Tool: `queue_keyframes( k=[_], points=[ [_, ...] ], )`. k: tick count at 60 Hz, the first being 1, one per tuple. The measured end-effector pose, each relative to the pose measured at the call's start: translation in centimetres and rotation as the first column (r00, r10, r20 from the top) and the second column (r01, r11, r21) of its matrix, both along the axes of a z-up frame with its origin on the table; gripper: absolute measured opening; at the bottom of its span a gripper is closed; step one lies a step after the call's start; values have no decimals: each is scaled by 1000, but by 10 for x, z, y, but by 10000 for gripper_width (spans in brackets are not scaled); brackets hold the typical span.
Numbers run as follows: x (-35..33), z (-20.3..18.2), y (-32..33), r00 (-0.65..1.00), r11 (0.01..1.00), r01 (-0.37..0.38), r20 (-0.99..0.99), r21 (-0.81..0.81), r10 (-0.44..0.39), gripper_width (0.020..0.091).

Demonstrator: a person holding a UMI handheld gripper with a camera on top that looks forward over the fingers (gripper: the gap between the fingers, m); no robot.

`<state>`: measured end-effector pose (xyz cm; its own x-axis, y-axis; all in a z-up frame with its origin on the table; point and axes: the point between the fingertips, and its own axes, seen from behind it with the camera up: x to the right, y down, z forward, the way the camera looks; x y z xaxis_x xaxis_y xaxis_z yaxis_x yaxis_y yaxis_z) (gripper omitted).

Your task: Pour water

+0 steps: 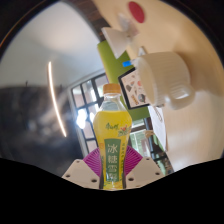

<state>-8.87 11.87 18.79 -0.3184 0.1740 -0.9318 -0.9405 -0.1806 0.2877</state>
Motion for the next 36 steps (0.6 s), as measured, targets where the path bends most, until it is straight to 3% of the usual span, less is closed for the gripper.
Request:
queue_keyframes(
  k=[7,13,24,29,33,36],
  points=[
    [18,-11,1,986,998,34,-161,-54,-43,253],
    [23,-18,1,966,997,16,-257,-75,-35,265],
    [18,-14,-3,967,998,-20,-256,-60,4,264],
    [5,3,-12,994,999,-43,-97,-24,41,261],
    [5,23,-33,983,995,-56,181,80,41,264],
    [2,60,-37,912,989,-16,408,146,-45,265]
  ],
)
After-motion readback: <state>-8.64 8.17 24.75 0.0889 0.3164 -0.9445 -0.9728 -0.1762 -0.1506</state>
